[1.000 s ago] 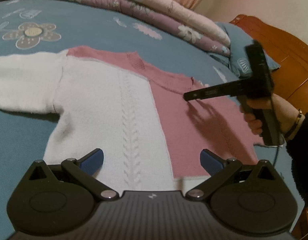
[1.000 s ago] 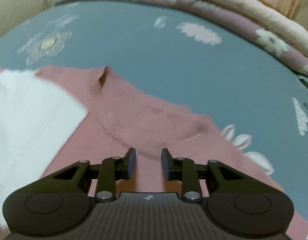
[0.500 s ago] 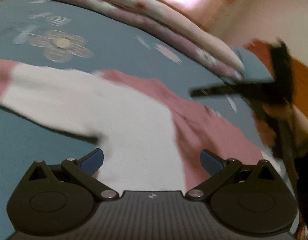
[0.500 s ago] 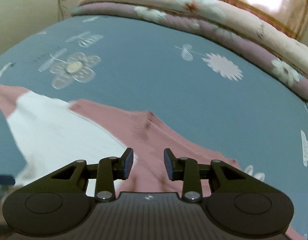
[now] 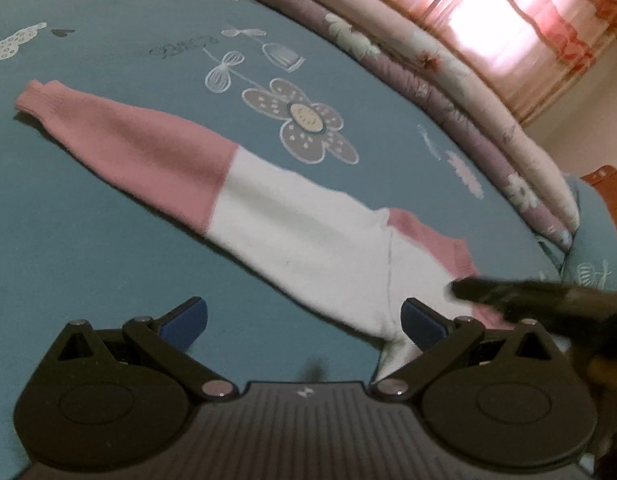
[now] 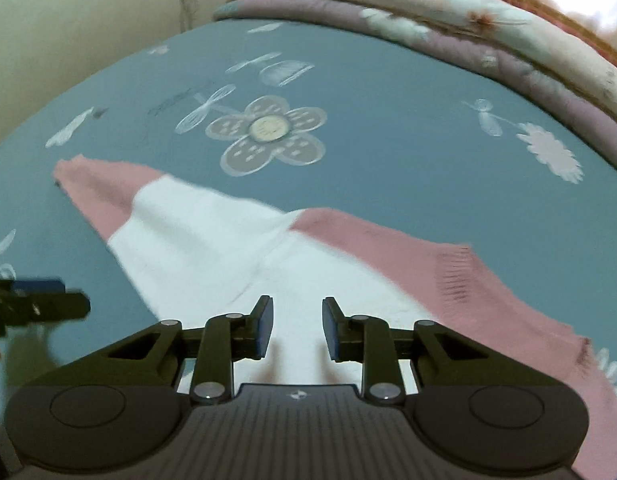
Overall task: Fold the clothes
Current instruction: 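Open the right gripper and withdraw it back over the sweater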
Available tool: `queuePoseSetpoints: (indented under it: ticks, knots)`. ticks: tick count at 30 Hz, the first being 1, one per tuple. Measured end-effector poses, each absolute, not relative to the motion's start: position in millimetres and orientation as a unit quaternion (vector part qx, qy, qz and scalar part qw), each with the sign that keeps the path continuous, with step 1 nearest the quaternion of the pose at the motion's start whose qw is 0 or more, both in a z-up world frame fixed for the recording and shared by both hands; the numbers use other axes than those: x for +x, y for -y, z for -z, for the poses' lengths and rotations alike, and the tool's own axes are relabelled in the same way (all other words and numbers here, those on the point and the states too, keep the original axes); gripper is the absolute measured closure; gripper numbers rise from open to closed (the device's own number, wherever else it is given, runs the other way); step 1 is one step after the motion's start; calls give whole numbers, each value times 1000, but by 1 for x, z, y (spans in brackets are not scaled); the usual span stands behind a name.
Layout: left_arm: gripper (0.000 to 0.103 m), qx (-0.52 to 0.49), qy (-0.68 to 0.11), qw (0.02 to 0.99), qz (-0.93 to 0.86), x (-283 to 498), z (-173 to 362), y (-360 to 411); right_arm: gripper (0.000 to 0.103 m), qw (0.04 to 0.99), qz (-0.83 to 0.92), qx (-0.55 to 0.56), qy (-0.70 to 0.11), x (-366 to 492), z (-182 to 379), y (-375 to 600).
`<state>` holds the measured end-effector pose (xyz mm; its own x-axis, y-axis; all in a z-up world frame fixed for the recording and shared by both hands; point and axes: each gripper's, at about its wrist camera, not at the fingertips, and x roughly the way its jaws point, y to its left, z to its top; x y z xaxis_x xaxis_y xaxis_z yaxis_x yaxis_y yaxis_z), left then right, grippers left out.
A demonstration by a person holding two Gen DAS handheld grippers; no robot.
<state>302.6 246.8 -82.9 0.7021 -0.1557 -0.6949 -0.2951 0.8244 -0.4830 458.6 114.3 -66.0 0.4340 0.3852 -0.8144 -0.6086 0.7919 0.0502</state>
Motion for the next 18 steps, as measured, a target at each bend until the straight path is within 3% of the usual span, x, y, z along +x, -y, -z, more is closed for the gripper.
queuePoseSetpoints:
  ticks: [8, 10, 15, 18]
  knots:
    - [1, -303, -378, 874, -43, 301, 80, -254, 69, 827, -317, -164, -435, 431, 109, -163]
    - [1, -306, -379, 872, -41, 302, 80, -255, 63, 822, -317, -149, -449, 434, 109, -164]
    - [1, -307, -373, 875, -37, 300, 78, -255, 63, 849, -305, -142, -408, 414, 77, -143]
    - [1, -306, -377, 874, -34, 302, 79, -254, 62, 845, -288, -139, -429, 405, 81, -129]
